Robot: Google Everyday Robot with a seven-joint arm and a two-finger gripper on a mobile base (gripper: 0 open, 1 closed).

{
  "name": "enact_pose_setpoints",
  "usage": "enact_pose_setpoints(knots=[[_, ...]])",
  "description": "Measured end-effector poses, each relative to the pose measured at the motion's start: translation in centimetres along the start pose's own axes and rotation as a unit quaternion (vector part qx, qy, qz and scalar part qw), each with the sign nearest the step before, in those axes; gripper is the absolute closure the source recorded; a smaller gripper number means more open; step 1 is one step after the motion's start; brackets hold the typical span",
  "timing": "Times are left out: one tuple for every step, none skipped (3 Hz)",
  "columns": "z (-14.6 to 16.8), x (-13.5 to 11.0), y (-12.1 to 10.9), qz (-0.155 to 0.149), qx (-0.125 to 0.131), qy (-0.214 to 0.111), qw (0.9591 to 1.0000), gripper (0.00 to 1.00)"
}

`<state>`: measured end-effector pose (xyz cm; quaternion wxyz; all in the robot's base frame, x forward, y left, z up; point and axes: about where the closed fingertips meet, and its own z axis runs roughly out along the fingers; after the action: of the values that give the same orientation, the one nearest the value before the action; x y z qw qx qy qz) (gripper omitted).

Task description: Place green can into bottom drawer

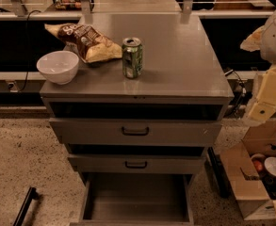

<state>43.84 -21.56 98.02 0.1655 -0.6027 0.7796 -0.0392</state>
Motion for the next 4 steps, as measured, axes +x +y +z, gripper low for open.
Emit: enact_pose_setpoints(knots=[[-0.1, -0.2, -0.1, -0.001, 0.001, -0.004, 1.0, 0.0], [0.6, -4.9, -2.9, -0.045, 0.005, -0.056, 0.9974, 0.0], [1.1, -12.2, -7.2, -0.12, 0.005, -0.142, 0.9826, 0.0], [0.8, -18.2, -10.8, -0.157, 0.014, -0.212, 0.9645, 0.0]])
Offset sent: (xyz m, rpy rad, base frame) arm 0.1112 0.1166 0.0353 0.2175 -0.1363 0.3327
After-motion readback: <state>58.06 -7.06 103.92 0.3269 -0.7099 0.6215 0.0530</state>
